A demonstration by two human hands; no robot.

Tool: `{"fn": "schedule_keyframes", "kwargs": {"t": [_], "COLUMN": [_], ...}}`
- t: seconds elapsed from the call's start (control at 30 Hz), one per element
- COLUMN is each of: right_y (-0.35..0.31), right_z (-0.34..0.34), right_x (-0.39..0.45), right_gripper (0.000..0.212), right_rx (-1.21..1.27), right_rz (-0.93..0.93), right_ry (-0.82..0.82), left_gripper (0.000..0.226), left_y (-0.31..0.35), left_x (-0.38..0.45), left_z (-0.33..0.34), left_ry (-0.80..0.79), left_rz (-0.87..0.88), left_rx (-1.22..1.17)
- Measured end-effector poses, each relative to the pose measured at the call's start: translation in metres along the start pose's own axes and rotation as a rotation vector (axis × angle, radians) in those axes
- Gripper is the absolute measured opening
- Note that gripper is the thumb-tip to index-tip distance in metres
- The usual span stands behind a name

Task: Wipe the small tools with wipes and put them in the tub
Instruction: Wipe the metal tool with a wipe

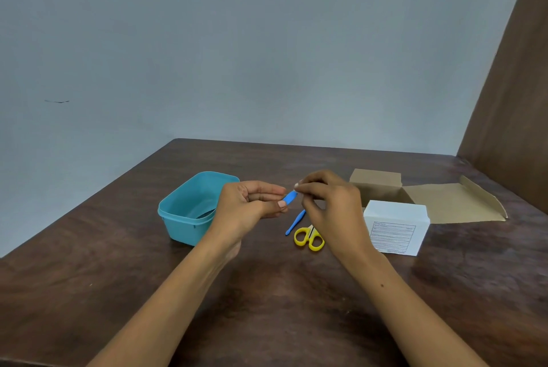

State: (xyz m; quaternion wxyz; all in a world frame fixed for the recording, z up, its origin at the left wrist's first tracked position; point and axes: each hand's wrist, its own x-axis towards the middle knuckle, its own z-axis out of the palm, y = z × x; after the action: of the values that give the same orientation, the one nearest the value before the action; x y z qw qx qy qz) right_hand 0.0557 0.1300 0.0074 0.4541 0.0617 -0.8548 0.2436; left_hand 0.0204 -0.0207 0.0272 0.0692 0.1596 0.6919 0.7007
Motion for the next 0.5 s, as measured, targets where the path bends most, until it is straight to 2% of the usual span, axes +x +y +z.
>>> {"fn": "schedule_keyframes", "kwargs": {"t": [0.13,0.27,0.5], "right_y": [0.0058,0.0041,-0.0036], "right_z": [-0.0027,-0.0020,0.0016], "right_x": [0.0033,0.0029,-0.0015], "right_gripper": [0.019,0.019,0.018], "right_rx": [-0.037,-0.039,-0.026], "right_rz": [0.062,0.047,-0.036], "right_ry": [0.061,0.089,-0.006], "left_gripper": [0.022,0.022,0.022], "left_y": [0.0014,0.0016,0.0003], "left_x": [-0.0005,-0.0003,0.0014], "left_z": [0.0008,0.0003,-0.0011], "left_ry": [-0.015,-0.007,0.014], "left_rz": [-0.004,-0.005,0.010], "left_rx": [0.005,0.000,-0.007]}}
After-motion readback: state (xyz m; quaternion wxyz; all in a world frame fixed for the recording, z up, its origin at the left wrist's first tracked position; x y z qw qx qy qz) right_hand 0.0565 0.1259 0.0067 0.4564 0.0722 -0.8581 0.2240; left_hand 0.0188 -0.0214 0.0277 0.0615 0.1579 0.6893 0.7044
